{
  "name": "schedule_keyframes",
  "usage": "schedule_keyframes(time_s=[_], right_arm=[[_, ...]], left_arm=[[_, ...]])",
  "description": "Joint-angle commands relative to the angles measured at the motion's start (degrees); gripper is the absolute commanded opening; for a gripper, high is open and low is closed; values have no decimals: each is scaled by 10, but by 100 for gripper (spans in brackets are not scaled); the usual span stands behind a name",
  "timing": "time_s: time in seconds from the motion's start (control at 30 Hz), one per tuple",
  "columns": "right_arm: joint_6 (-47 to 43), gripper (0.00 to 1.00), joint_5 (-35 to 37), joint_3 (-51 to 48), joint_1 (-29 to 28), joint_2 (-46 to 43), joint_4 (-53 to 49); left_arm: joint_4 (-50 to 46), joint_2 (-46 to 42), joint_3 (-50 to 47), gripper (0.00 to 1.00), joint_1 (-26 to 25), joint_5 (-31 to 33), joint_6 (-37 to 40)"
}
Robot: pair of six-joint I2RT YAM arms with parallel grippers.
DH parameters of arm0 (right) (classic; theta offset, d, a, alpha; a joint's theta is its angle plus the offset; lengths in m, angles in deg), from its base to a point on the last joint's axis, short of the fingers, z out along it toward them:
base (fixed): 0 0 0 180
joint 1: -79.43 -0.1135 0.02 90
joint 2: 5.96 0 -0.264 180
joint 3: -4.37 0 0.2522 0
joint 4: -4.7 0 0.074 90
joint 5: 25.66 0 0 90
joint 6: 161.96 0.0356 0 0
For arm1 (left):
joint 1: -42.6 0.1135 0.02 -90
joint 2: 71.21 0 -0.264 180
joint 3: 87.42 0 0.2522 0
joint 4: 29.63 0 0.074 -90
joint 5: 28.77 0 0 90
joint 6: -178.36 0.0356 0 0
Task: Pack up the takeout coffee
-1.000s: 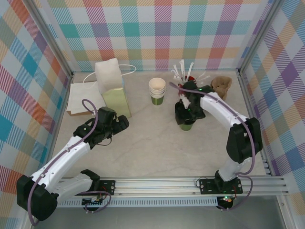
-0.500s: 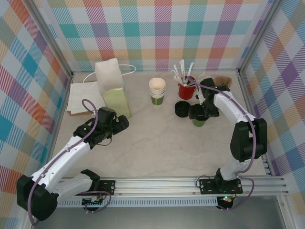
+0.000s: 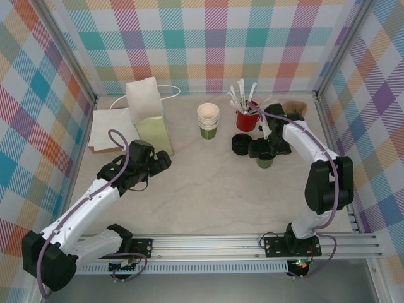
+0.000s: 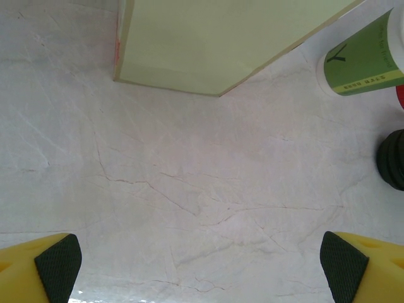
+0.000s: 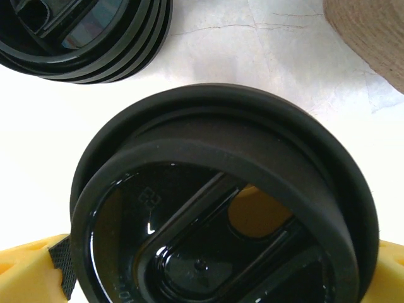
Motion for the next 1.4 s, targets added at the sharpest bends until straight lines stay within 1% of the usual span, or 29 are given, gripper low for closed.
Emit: schedule_keyframes(time_s=[0.0, 0.37, 0.47, 0.57, 0.83, 1.13, 1.23, 1.37], right_arm=[[0, 100, 19, -1, 3, -30, -21], [4, 100, 36, -14, 27, -62, -32], [7, 100, 44, -17, 31, -81, -28], [6, 100, 36, -23, 31, -115, -4], [37, 100, -34, -62, 32, -216, 108], [114, 100, -124, -130, 34, -329, 259], [128, 100, -159, -156, 33, -352, 295], [138, 100, -185, -184, 34, -367, 316]], left_arm=[[-17, 3, 23, 99, 9, 1, 11], [-30, 10, 41, 100, 10, 5, 16], [-40, 6, 54, 100, 10, 11, 24], [-49, 3, 71, 100, 13, 13, 34], [-73, -3, 120, 100, 13, 18, 56], [-125, -14, 199, 100, 17, 47, 92], [-145, -5, 237, 100, 23, 52, 113], [-153, 8, 279, 99, 30, 61, 143]])
